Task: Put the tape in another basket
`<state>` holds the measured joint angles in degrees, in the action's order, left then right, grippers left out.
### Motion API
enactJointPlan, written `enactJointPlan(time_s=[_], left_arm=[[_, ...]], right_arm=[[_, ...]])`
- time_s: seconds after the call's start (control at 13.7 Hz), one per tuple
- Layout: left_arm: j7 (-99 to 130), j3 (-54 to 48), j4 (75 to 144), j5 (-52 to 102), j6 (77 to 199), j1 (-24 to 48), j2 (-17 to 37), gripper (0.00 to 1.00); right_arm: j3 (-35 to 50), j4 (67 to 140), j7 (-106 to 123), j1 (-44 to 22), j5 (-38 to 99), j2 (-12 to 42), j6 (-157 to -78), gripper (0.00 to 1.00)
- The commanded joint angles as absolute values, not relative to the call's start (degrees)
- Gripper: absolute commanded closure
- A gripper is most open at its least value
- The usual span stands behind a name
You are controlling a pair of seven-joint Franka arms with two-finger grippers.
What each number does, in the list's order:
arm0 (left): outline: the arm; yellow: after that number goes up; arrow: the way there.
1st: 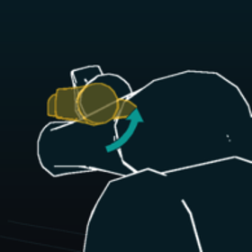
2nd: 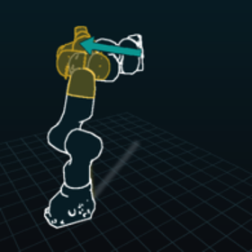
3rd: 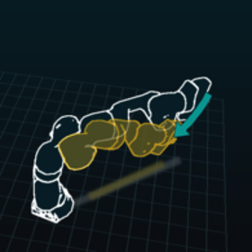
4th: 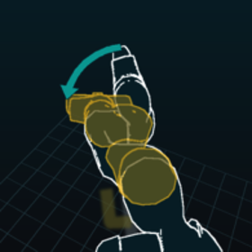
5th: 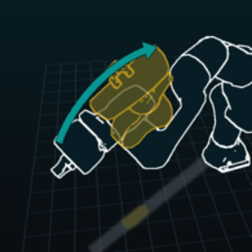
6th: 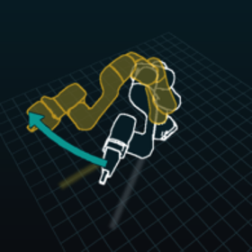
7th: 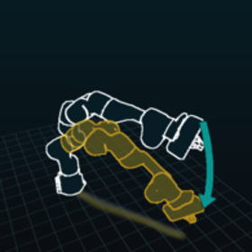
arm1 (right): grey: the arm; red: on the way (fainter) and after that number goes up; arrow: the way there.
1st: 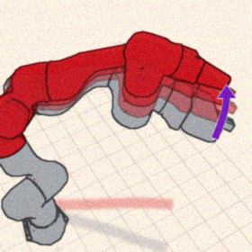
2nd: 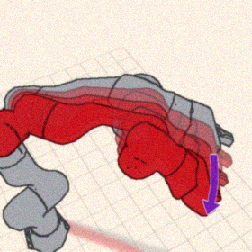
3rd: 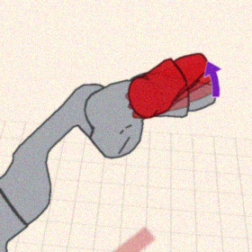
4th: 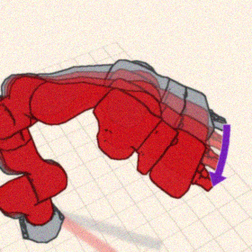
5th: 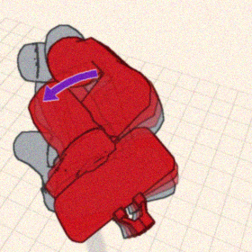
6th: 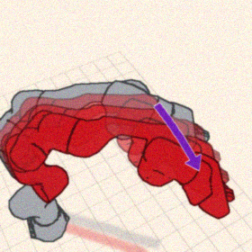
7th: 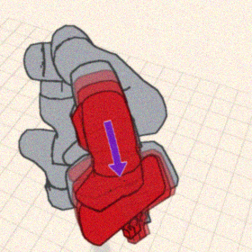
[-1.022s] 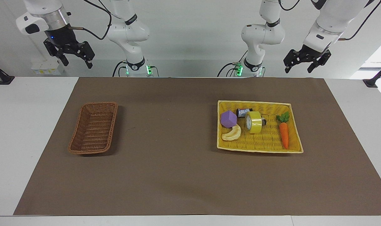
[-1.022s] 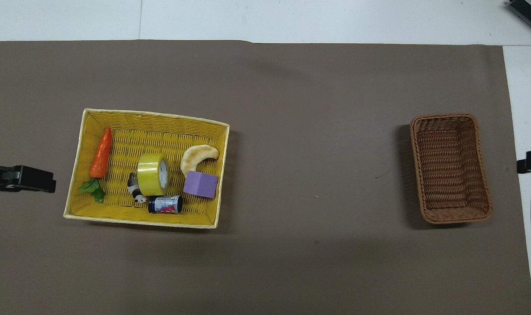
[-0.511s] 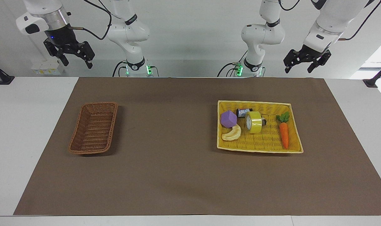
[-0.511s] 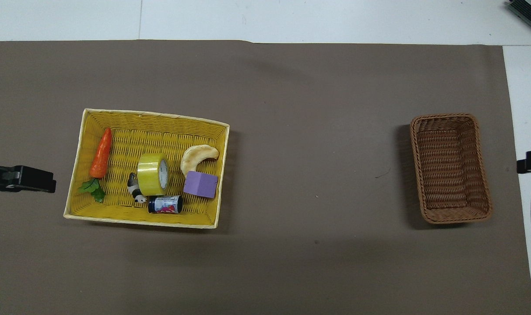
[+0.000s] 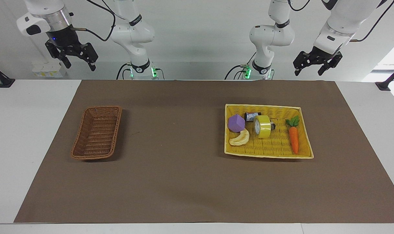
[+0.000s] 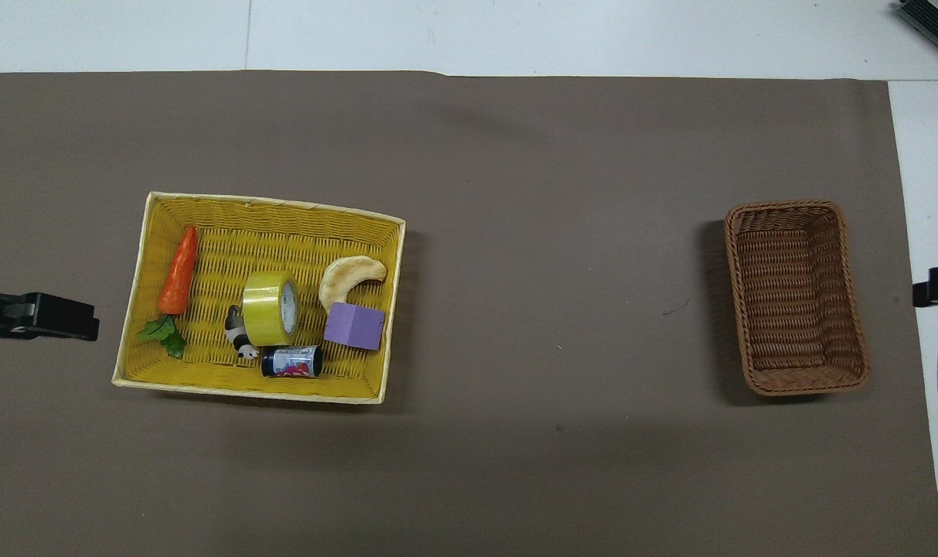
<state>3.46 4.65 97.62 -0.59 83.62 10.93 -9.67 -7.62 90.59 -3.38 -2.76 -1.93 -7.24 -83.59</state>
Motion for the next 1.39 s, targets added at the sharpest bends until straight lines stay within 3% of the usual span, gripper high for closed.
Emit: enactJointPlan(time_s=[0.0,0.51,1.02,1.31], left_arm=[[3.9,4.5,97.8,-1.1,84.7,10.7,-9.8,0.00],[4.1,4.5,100.3,-1.1,87.7,11.2,-9.6,0.00],[4.5,3.9,114.9,0.9,107.0,15.6,-8.2,0.00],[8.0,3.9,118.9,0.9,116.7,18.5,-3.2,0.00]], right_arm=[[-7.5,91.6,-2.2,-2.5,-2.0,-8.2,-83.7,0.00],[-7.5,91.6,-2.2,-2.5,-2.0,-8.2,-83.7,0.00],[-7.5,91.6,-2.1,-2.5,-2.0,-8.2,-83.7,0.00],[-7.5,91.6,-2.2,-2.5,-2.0,-8.2,-83.3,0.00]])
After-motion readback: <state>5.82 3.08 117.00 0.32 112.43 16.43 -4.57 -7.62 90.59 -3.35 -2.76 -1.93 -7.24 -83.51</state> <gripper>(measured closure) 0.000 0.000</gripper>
